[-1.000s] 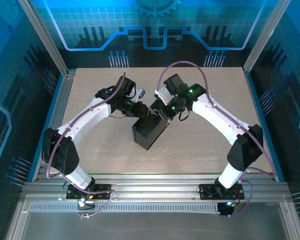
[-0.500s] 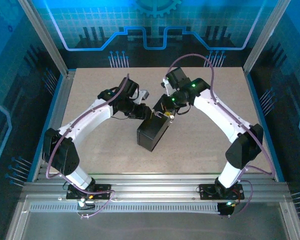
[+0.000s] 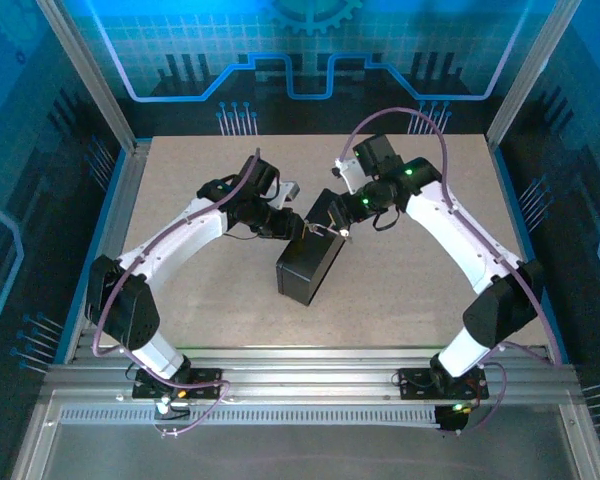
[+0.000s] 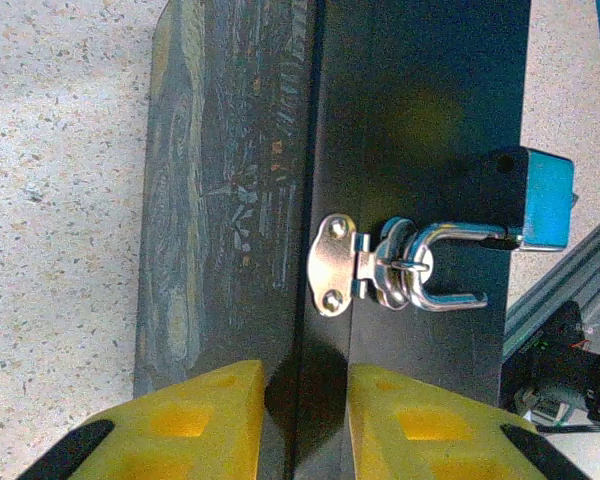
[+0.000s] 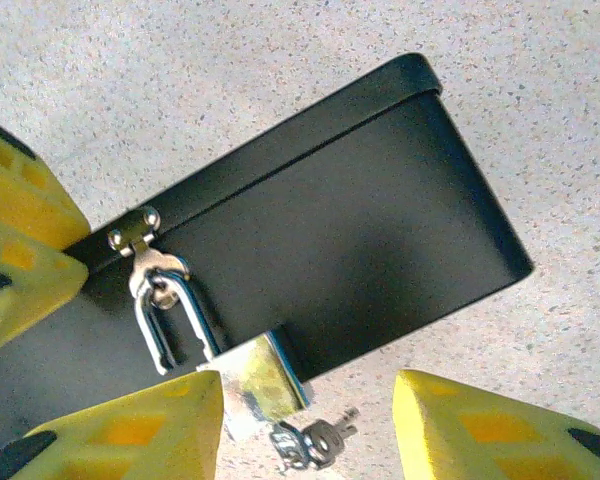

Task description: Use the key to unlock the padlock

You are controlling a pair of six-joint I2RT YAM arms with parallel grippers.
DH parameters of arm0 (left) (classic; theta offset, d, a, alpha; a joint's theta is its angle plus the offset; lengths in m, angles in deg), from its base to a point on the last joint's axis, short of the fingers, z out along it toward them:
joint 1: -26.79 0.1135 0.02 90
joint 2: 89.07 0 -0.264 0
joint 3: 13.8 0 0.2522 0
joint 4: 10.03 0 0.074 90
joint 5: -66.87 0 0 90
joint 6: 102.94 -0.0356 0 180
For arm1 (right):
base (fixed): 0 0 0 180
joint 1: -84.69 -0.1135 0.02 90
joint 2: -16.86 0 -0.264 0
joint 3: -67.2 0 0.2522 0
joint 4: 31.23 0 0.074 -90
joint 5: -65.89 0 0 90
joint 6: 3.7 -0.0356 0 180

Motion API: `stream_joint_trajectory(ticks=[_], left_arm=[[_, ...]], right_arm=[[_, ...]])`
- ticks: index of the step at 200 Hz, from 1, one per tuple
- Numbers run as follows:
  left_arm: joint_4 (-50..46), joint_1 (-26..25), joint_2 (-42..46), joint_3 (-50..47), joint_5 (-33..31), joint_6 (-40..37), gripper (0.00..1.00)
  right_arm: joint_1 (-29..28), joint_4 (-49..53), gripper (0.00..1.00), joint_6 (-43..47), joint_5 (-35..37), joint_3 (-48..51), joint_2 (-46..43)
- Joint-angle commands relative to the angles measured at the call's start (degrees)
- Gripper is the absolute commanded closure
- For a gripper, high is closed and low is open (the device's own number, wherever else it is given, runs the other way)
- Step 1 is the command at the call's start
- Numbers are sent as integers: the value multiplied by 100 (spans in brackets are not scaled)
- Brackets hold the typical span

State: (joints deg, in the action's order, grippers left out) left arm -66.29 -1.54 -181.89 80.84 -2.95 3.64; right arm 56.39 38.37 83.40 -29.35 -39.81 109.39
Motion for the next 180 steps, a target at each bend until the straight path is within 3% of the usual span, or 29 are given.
stream_joint_trajectory(ticks=[1, 50, 150, 180], left_arm=[[41, 5, -110, 41, 122, -3, 71], [-20, 12, -140, 103, 117, -23, 70], [-141, 42, -185, 181, 56, -64, 71], [-156, 42, -161, 200, 34, -67, 71]], right_arm=[[-9, -46, 50, 936, -275, 246, -70], [-113, -658, 50, 1708, -523, 641, -83], [-220, -521, 46, 2130, -714, 815, -112], [-247, -541, 49, 2185, -326, 855, -61]])
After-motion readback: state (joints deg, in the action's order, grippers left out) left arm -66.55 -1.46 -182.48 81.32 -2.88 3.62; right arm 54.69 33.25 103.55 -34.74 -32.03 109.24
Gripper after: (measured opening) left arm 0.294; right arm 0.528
